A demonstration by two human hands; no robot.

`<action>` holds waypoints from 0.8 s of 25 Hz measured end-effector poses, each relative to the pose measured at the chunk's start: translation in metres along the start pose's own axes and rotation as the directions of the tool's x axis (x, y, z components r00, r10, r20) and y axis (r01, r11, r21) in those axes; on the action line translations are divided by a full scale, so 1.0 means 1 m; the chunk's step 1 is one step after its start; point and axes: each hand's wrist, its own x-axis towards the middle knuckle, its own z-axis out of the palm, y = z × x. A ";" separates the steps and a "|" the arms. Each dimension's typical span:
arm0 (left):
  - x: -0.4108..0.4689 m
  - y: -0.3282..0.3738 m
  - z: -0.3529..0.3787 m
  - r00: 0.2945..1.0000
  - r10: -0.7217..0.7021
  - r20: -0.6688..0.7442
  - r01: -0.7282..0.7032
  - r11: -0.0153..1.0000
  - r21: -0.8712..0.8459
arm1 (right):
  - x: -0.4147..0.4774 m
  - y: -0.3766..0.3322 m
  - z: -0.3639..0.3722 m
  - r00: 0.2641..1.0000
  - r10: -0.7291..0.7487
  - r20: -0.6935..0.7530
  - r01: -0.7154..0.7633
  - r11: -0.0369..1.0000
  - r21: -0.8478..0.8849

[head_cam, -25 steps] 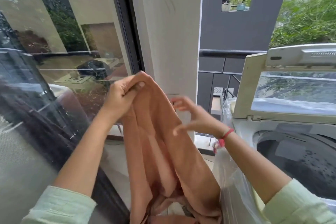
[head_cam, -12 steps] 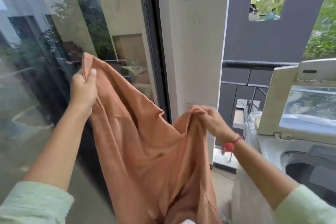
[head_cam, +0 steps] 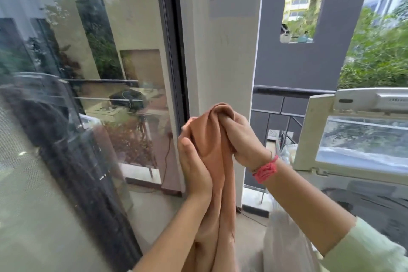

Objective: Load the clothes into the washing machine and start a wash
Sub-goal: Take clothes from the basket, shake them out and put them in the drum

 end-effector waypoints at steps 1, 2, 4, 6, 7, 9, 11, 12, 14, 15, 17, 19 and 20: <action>-0.002 -0.003 0.000 0.997 0.045 0.061 -0.047 0.999 0.027 | -0.003 0.003 -0.004 0.999 -0.030 0.038 0.031 0.999 -0.038; -0.005 -0.004 0.000 0.992 0.075 0.103 -0.081 0.995 0.056 | -0.003 0.007 -0.010 0.997 -0.069 0.041 0.074 0.991 -0.116; -0.005 -0.005 -0.002 0.992 0.084 0.096 -0.089 0.994 0.059 | -0.005 0.018 -0.022 0.974 -0.221 -0.057 0.184 0.909 -0.373; 0.006 -0.009 -0.012 0.995 0.093 0.030 -0.095 0.993 0.067 | -0.010 0.032 -0.036 0.917 -0.378 -0.127 0.249 0.792 -0.558; 0.013 -0.011 -0.019 0.992 0.121 0.023 -0.122 0.988 0.094 | -0.016 0.042 -0.043 0.914 -0.394 -0.099 0.275 0.779 -0.564; 0.027 -0.005 -0.031 0.979 0.185 0.082 -0.196 0.967 0.162 | -0.036 0.065 -0.053 0.958 -0.276 0.079 0.278 0.824 -0.494; 0.036 0.011 -0.040 0.961 0.255 0.106 -0.271 0.942 0.199 | -0.058 0.104 -0.056 0.960 0.027 0.277 0.128 0.842 -0.525; 0.042 0.022 -0.045 0.952 0.291 0.099 -0.306 0.929 0.210 | -0.067 0.130 -0.056 0.942 0.170 0.290 0.055 0.774 -0.631; 0.056 0.046 -0.054 0.931 0.355 0.090 -0.366 0.905 0.218 | -0.078 0.195 -0.064 0.919 0.354 0.173 -0.055 0.551 -0.833; 0.067 0.058 -0.060 0.924 0.375 0.071 -0.382 0.899 0.216 | -0.084 0.226 -0.070 0.899 0.425 0.108 -0.128 0.491 -0.862; 0.086 0.080 -0.073 0.901 0.433 0.010 -0.423 0.873 0.242 | -0.090 0.262 -0.079 0.835 0.550 0.015 -0.303 0.483 -0.822; 0.102 0.093 -0.088 0.869 0.493 -0.049 -0.466 0.847 0.255 | -0.087 0.269 -0.083 0.822 0.565 -0.066 -0.458 0.589 -0.665; 0.109 0.096 -0.097 0.863 0.496 -0.096 -0.459 0.849 0.261 | -0.080 0.259 -0.081 0.846 0.523 -0.105 -0.478 0.656 -0.584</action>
